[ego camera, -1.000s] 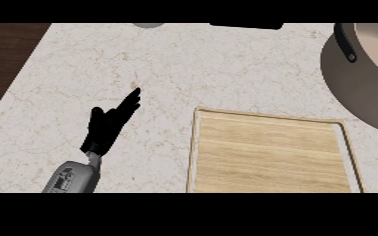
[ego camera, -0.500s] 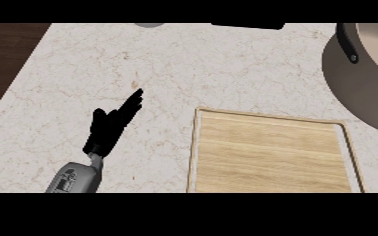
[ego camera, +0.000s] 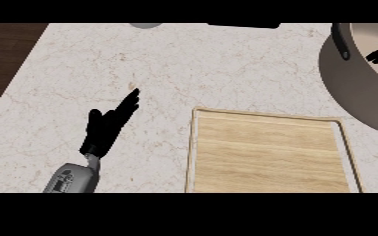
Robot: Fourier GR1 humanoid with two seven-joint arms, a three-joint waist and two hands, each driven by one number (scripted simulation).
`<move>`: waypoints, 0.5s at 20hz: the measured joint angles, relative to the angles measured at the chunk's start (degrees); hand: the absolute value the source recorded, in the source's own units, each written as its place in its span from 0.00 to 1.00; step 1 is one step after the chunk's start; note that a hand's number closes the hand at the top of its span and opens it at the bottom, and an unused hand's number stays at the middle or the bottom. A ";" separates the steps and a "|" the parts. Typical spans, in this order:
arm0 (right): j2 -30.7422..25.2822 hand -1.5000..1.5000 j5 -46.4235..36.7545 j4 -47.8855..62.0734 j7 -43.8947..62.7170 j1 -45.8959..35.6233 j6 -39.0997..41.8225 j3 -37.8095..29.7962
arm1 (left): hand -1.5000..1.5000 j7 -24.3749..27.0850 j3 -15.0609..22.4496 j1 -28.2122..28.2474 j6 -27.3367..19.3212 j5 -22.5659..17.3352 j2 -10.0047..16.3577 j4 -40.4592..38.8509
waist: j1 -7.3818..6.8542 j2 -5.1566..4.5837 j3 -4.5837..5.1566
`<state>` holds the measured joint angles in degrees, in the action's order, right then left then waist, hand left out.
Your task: Pick the bell pepper from the tray and place it in the pot
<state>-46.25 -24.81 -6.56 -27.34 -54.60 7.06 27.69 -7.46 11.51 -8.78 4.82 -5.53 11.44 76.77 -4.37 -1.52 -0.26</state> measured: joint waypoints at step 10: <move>0.83 0.00 20.02 2.76 -4.96 -4.64 3.20 -20.41 | 0.50 -0.26 -0.67 0.48 -0.59 -0.01 -0.32 -0.17 | 1.43 0.23 -0.08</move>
<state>-45.42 -4.79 -3.80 -32.30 -59.24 10.26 7.29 -7.72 10.85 -8.30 4.23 -5.54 11.13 76.60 -2.94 -1.29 -0.34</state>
